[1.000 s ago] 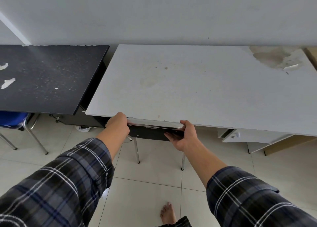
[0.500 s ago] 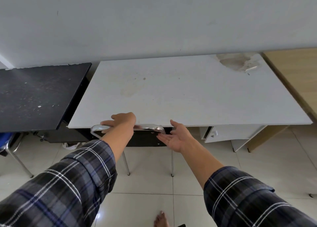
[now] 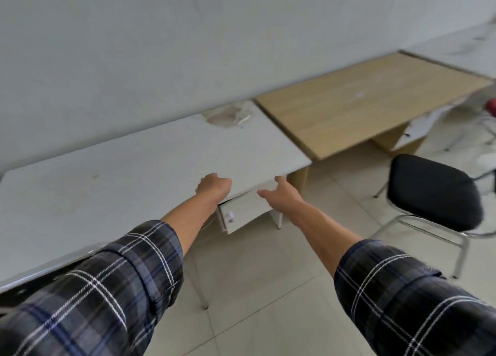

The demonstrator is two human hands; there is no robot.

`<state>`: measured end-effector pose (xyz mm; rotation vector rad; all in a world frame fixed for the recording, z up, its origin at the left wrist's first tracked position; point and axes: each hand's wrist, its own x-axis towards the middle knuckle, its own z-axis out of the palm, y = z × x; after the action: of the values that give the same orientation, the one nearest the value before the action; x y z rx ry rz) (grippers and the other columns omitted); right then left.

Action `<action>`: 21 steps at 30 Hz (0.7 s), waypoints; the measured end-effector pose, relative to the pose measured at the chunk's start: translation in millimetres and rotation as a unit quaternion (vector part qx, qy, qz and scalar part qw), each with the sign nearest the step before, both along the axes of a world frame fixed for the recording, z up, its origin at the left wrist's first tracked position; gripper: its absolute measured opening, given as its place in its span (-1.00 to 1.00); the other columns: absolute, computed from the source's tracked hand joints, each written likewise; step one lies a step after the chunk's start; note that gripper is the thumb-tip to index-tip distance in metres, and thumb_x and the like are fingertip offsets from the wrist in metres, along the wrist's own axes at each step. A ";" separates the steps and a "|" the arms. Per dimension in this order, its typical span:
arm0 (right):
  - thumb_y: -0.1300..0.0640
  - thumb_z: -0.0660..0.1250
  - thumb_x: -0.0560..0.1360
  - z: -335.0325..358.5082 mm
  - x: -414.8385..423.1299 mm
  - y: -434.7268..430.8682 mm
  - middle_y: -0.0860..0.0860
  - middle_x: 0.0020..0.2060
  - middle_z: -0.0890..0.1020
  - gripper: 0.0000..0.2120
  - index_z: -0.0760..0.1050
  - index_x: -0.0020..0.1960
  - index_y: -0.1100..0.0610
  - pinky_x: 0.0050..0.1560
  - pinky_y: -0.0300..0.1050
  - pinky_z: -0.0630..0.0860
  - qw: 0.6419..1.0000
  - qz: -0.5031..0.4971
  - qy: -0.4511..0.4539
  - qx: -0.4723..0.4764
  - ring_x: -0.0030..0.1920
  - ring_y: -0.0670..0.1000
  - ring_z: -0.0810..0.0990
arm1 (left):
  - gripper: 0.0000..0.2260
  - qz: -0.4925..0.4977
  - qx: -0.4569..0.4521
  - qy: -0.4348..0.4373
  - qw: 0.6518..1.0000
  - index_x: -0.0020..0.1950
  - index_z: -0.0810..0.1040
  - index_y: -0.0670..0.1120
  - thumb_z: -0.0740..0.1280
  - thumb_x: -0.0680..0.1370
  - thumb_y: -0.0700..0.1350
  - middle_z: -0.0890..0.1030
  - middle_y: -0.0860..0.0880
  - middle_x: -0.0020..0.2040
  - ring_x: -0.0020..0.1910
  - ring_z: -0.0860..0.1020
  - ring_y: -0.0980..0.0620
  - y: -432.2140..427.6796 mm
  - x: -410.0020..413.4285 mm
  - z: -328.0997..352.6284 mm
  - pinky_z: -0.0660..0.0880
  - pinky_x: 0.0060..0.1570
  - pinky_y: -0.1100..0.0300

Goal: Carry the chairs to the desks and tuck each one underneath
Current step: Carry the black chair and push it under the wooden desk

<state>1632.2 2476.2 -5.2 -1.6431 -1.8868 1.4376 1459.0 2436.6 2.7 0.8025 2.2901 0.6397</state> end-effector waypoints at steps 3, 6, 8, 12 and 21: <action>-0.04 0.35 0.58 5.2 63.5 18.0 0.15 0.50 0.36 -0.29 0.12 0.60 0.16 0.32 0.01 0.41 0.997 -0.014 -0.059 0.037 0.44 0.18 0.41 | -0.45 -0.103 0.006 0.033 0.994 0.56 0.24 -0.12 0.22 0.60 0.01 0.28 -0.11 0.54 0.49 0.28 -0.16 40.0 68.7 10.1 0.26 0.41 0.02; -0.06 0.34 0.57 6.1 147.4 35.4 0.18 0.52 0.31 -0.26 0.08 0.61 0.15 0.35 0.01 0.39 0.991 -0.061 -0.100 0.064 0.47 0.19 0.37 | -0.42 -0.204 0.022 0.049 0.978 0.55 0.26 -0.07 0.24 0.58 0.11 0.28 -0.09 0.55 0.50 0.28 -0.16 79.2 155.2 16.7 0.25 0.45 -0.07; -0.08 0.35 0.57 7.0 195.7 42.6 0.19 0.51 0.32 -0.25 0.10 0.61 0.14 0.38 0.02 0.36 0.985 -0.090 -0.124 0.073 0.47 0.20 0.36 | -0.40 -0.255 0.027 0.064 0.964 0.55 0.28 -0.05 0.25 0.56 0.17 0.31 -0.08 0.54 0.48 0.31 -0.16 98.9 206.2 18.9 0.28 0.43 -0.09; -0.11 0.37 0.54 9.9 288.2 55.4 0.21 0.46 0.35 -0.26 0.15 0.57 0.16 0.39 0.04 0.36 0.969 -0.170 -0.162 0.076 0.45 0.21 0.38 | -0.32 -0.363 0.031 0.092 0.927 0.55 0.28 -0.03 0.27 0.51 0.24 0.29 -0.08 0.55 0.49 0.30 -0.16 132.3 306.5 18.4 0.27 0.44 -0.11; -0.08 0.38 0.53 6.9 437.8 89.6 0.18 0.55 0.24 -0.18 0.04 0.63 0.10 0.46 0.15 0.35 0.929 -0.296 -0.214 0.064 0.54 0.20 0.26 | -0.26 -0.510 0.070 0.107 0.851 0.54 0.28 -0.02 0.32 0.44 0.27 0.31 -0.06 0.54 0.48 0.32 -0.13 206.8 470.8 14.0 0.28 0.42 -0.13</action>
<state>2070.0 2565.9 1.6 -2.3237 -1.4100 0.7392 1929.9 2643.4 16.7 2.0132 1.6126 0.2044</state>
